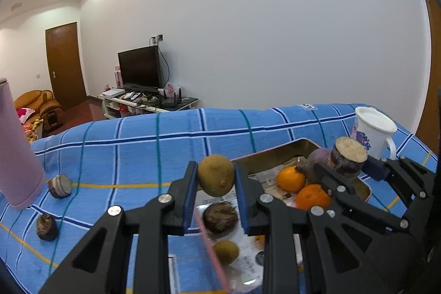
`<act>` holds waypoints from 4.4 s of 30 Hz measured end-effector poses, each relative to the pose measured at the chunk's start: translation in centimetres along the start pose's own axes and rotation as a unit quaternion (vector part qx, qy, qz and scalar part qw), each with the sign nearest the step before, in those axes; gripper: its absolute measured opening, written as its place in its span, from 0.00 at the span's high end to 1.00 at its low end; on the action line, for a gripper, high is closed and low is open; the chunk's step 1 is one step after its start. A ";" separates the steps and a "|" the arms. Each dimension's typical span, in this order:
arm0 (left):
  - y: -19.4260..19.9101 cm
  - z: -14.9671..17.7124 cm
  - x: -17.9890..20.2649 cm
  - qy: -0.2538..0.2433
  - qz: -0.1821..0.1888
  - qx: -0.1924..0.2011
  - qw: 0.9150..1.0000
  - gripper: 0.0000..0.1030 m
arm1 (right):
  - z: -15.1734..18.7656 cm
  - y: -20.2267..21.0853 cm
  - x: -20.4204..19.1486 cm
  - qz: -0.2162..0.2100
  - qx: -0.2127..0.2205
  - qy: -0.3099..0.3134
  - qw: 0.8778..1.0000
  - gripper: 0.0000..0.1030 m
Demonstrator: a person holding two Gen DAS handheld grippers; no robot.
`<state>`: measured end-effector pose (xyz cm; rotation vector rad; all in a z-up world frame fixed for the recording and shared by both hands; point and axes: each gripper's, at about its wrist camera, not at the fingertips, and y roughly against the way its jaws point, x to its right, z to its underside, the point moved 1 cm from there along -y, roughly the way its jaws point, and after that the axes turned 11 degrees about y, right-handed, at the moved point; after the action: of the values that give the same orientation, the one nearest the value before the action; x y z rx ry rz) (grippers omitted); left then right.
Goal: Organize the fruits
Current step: 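Lower the potato into the tin with the left gripper while the right gripper lowers the tuber slice, then open both grippers over the tin to release the potato and tuber slice, then withdraw both open grippers from the tin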
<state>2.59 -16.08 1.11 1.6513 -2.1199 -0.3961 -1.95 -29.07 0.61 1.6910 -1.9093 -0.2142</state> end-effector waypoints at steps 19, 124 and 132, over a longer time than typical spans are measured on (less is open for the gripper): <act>-2.9 0.8 1.0 0.009 -0.002 -0.033 0.999 0.73 | 0.5 -2.7 1.8 0.016 -0.038 0.013 0.999 0.57; 3.4 1.5 -9.0 0.011 -0.116 0.046 0.992 0.00 | 0.0 2.4 -1.5 0.008 0.086 -0.100 0.991 0.14; 3.4 1.1 -12.1 0.021 -0.141 0.039 0.989 0.00 | -1.4 2.2 -5.6 -0.015 0.088 -0.081 0.993 0.14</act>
<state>1.65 -3.53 -0.13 1.9940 -1.8976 -0.3616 -2.92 -22.94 1.11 1.8687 -2.0741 -0.2046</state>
